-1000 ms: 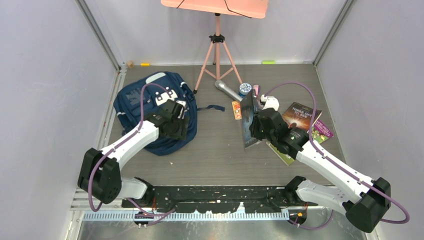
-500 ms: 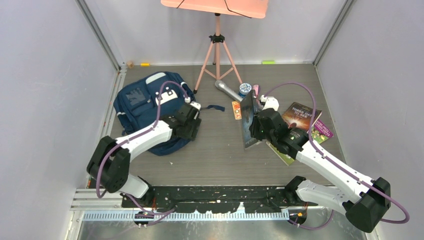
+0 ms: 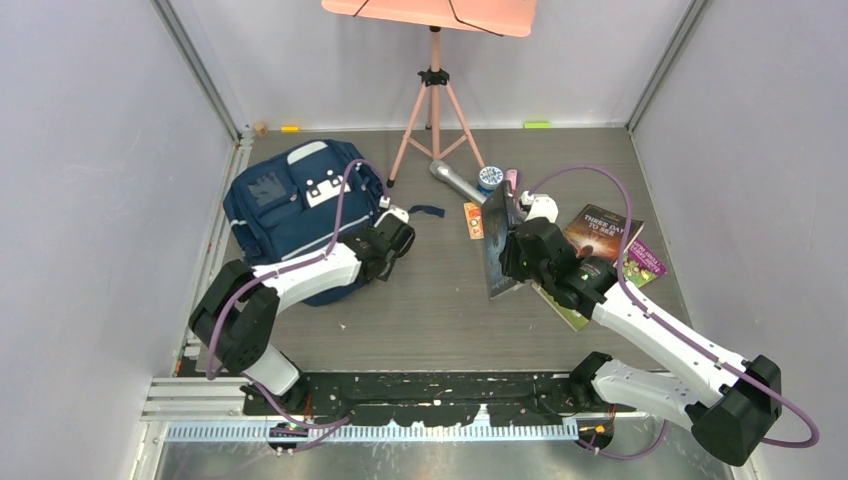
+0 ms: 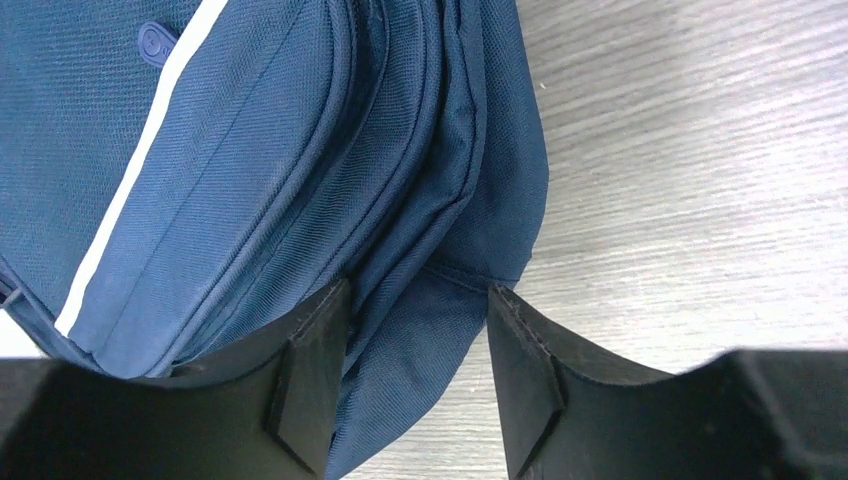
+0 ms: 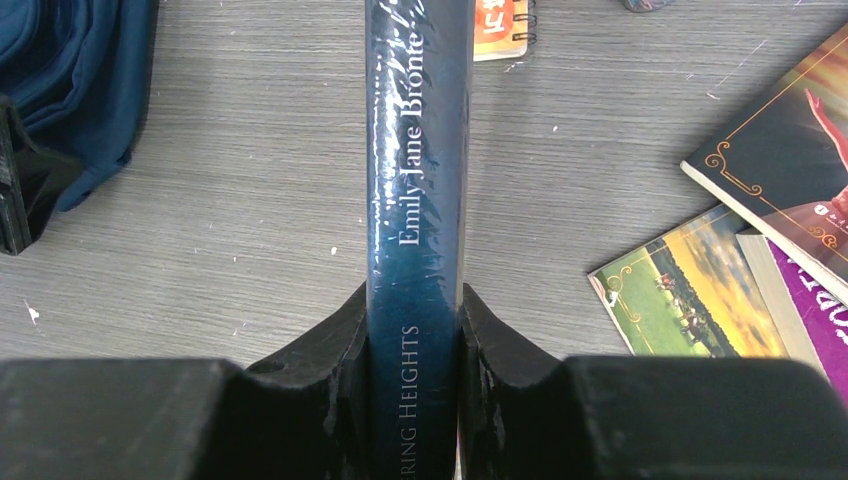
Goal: Pack the student bag
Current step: Place the book in the student bag.
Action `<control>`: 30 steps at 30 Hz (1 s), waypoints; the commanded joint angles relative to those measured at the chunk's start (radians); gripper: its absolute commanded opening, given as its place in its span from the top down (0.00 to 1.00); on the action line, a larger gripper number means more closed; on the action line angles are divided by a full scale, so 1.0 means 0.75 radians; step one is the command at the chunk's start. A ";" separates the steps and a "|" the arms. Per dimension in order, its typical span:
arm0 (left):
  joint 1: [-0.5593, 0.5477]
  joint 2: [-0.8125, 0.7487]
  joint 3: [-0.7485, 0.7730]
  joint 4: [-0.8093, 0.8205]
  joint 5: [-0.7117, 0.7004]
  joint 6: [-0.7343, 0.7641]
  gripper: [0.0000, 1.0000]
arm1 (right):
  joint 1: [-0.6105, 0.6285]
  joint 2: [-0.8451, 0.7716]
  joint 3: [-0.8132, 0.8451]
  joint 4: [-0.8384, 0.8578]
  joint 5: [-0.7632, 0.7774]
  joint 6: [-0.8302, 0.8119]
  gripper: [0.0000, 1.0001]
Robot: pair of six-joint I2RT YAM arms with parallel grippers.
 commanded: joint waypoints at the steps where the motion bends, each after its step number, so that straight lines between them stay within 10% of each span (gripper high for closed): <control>1: 0.011 0.018 0.051 0.116 -0.169 0.027 0.49 | 0.005 -0.068 0.030 0.159 0.053 0.022 1.00; 30: 0.066 0.043 0.031 0.223 -0.075 -0.031 0.45 | 0.005 -0.006 0.064 0.172 0.060 0.005 1.00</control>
